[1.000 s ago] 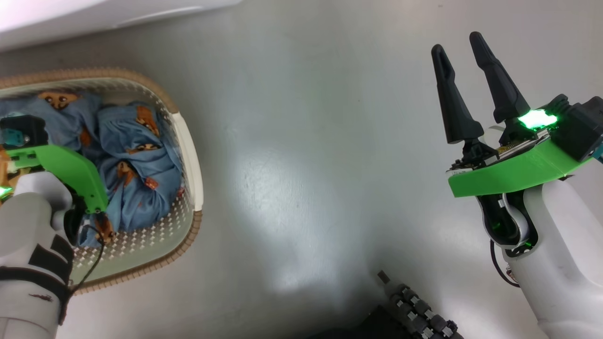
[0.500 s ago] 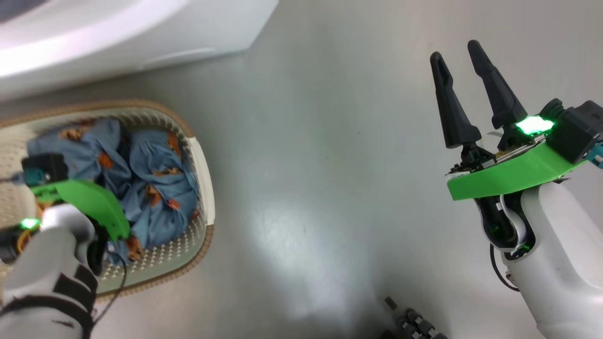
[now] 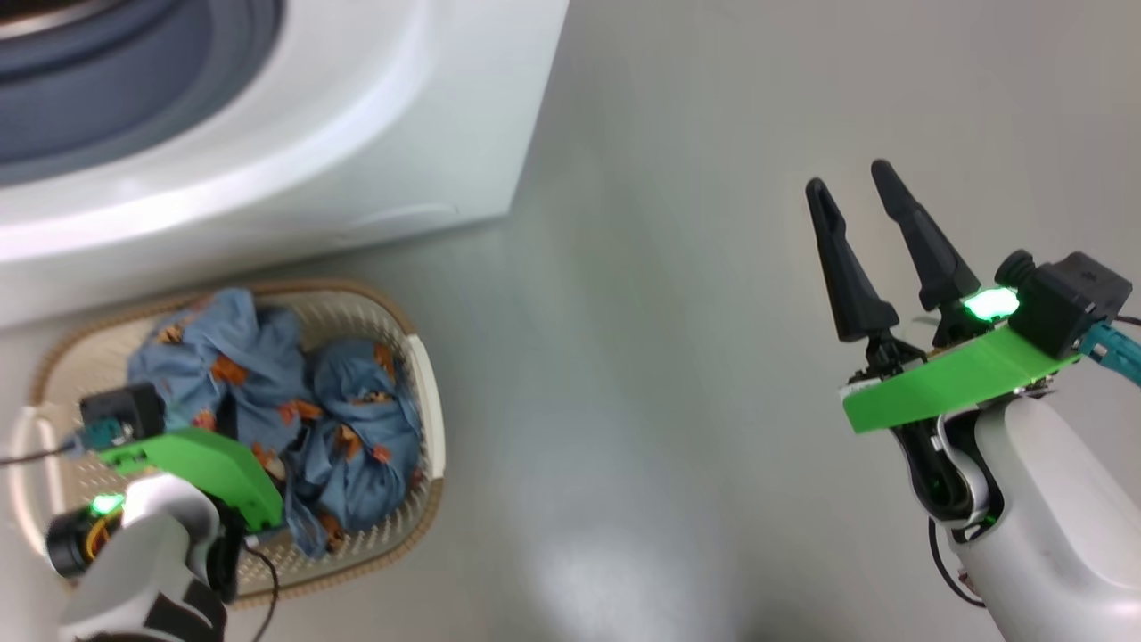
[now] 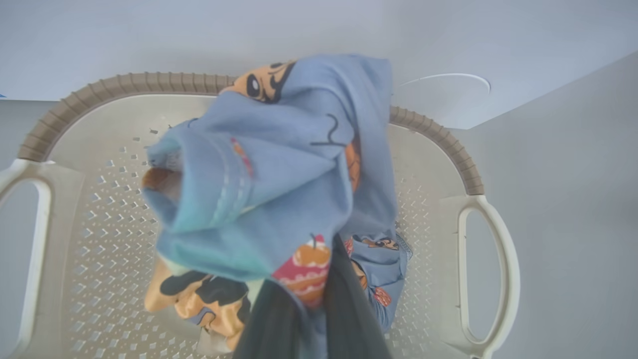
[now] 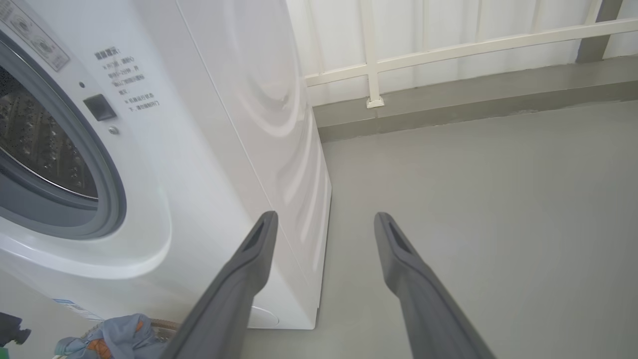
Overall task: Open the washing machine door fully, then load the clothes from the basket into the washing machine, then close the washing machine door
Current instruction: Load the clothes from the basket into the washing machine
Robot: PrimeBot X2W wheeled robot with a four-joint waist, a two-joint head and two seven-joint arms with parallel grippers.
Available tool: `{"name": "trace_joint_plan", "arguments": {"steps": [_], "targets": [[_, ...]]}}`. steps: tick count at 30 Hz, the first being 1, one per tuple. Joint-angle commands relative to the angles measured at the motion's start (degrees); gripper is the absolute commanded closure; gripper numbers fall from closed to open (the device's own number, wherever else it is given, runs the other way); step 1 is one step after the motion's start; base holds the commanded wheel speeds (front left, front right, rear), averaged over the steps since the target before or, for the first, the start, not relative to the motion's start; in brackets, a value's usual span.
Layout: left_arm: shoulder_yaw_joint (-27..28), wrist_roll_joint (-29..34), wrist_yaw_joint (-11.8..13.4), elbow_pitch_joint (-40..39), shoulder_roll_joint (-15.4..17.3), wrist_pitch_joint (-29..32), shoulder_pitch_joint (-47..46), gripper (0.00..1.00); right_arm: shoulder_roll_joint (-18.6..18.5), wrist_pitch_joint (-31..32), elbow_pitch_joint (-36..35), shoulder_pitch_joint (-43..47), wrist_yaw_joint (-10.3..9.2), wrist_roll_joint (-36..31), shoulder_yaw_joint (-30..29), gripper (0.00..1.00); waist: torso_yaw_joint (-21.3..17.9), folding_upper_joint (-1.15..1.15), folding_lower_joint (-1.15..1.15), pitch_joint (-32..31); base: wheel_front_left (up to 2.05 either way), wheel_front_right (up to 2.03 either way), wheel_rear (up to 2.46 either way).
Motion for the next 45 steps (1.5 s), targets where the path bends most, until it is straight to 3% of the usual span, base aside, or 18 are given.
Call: {"name": "trace_joint_plan", "arguments": {"steps": [1,9,20,26,36,45], "targets": [[1.22,-0.82,-0.45,-0.78,1.41,-1.21,2.3,1.0,-0.85,-0.46,-0.95,2.42,0.26,0.74,0.64,0.0,2.0,0.0,0.01,-6.08,0.0,0.0,0.0],[0.73,-2.22,-0.83,-3.61,0.32,-3.35,6.1,1.0,-1.43,-0.46,0.18,5.14,0.26,0.94,0.72,0.0,3.6,0.0,0.01,-12.7,0.0,0.0,0.0],[-0.89,-4.73,-0.87,-14.54,0.8,-4.49,12.23,1.0,-2.48,-0.46,1.17,9.29,0.26,1.26,-0.2,0.0,6.28,0.0,0.01,-20.18,0.0,0.0,0.0],[0.96,-4.41,-0.83,-21.55,1.34,-4.6,15.46,1.0,-2.56,-0.46,1.44,11.08,0.26,1.33,-0.45,0.0,7.26,0.0,0.01,-23.38,0.0,0.0,0.0],[3.88,-1.6,1.43,-36.37,1.75,-4.61,22.6,1.0,-2.7,-0.46,1.58,13.36,0.26,1.61,-0.39,0.0,7.72,0.0,0.01,-26.92,0.0,0.0,0.0],[4.28,2.95,5.58,-49.6,2.48,-4.62,27.11,1.0,-2.98,-0.46,1.46,14.13,0.26,1.93,-0.3,0.0,7.84,0.0,0.01,-28.11,0.0,0.0,0.0]]}}
